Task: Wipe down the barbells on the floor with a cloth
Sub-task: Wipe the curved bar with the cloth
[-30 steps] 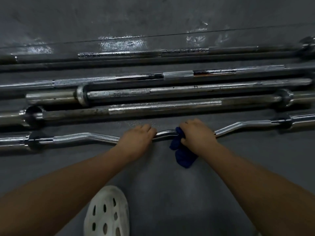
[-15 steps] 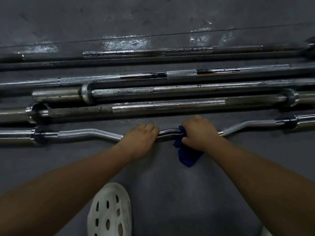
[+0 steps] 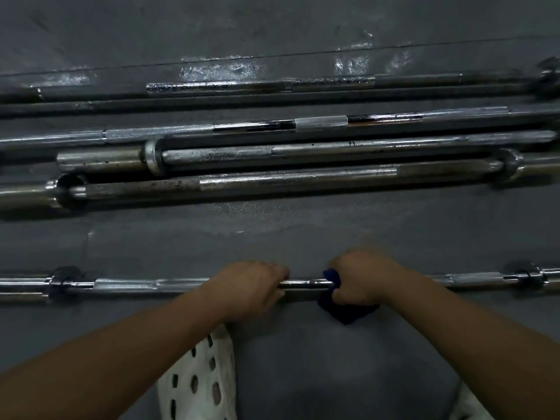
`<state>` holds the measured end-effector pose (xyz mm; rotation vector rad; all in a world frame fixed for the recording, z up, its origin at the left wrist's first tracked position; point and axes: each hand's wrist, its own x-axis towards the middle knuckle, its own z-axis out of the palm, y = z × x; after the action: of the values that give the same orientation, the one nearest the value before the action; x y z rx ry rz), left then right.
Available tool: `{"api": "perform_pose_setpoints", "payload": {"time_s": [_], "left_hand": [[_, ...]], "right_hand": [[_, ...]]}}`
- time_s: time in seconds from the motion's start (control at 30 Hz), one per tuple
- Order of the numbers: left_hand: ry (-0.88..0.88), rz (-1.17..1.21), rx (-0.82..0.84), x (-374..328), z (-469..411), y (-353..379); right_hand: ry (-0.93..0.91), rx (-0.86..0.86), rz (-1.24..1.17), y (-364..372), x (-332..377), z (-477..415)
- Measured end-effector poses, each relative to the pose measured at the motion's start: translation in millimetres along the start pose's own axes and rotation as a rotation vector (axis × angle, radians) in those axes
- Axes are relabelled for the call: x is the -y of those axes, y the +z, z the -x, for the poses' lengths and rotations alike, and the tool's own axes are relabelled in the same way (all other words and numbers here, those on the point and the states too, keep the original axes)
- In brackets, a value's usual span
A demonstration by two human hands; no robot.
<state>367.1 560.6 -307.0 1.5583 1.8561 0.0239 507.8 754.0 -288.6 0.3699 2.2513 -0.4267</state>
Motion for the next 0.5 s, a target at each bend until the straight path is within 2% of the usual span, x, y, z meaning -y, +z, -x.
{"api": "perform_pose_setpoints", "payload": {"time_s": [0.2,0.37,0.5], "left_hand": [[-0.041,-0.027,-0.114,19.1,-21.6,-29.5],[0.003,-0.035,-0.209,33.6,-31.5,-31.7],[-0.029,-0.033,-0.221,37.0,-33.8,-26.1]], "right_hand": [[0.026,-0.085,0.006,-28.1,-16.2,-18.9],[-0.022,-0.203,0.004,-24.7,-27.1,-30.2],[-0.012,-0.411,-0.079,-7.7,-32.1,-22.6]]}}
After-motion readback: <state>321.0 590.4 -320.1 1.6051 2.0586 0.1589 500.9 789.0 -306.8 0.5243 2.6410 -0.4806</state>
